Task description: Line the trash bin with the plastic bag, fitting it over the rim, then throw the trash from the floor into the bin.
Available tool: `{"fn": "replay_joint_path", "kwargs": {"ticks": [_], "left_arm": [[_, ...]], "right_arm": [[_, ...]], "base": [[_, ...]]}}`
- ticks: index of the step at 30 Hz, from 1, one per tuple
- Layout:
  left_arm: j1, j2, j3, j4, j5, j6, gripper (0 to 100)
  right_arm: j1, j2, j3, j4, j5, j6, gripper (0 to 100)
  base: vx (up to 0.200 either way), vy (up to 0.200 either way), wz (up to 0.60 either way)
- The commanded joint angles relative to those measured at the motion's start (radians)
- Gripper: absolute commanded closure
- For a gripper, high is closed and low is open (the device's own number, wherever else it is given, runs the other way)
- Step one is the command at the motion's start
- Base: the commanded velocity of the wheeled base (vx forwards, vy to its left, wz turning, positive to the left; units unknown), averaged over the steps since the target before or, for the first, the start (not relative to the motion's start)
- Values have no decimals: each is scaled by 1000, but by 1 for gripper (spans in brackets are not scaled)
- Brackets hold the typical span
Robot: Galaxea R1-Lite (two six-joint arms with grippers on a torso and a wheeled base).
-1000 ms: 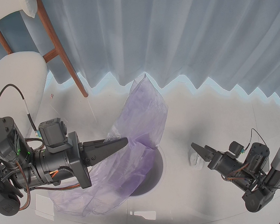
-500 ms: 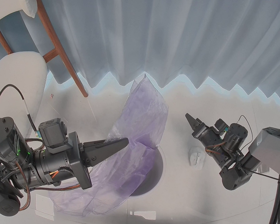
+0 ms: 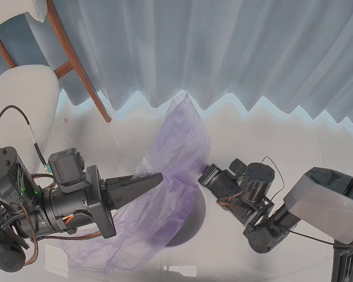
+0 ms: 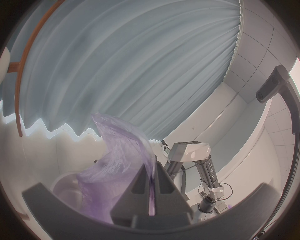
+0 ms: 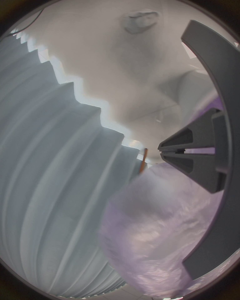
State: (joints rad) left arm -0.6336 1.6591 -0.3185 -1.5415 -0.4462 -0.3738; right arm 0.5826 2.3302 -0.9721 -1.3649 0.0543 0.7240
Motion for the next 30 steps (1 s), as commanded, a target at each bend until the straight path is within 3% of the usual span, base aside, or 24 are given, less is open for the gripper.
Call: {"fn": "replay_joint_path", "kwargs": {"ticks": [1, 14, 23, 30], "left_arm": [[2, -1, -1, 0, 0, 0, 100], [17, 11, -4, 1, 0, 0, 100], [40, 33, -14, 0, 1, -2, 100], [45, 59, -33, -2, 1, -7, 100]], "right_arm": [[106, -6, 73, 1, -1, 3, 100], [257, 72, 90, 1, 4, 0, 100], [128, -28, 144, 0, -1, -2, 100], [100, -244, 417, 72, -1, -2, 100]], "base": [[0, 0, 0], [0, 0, 0], [0, 0, 0], [0, 0, 0]]}}
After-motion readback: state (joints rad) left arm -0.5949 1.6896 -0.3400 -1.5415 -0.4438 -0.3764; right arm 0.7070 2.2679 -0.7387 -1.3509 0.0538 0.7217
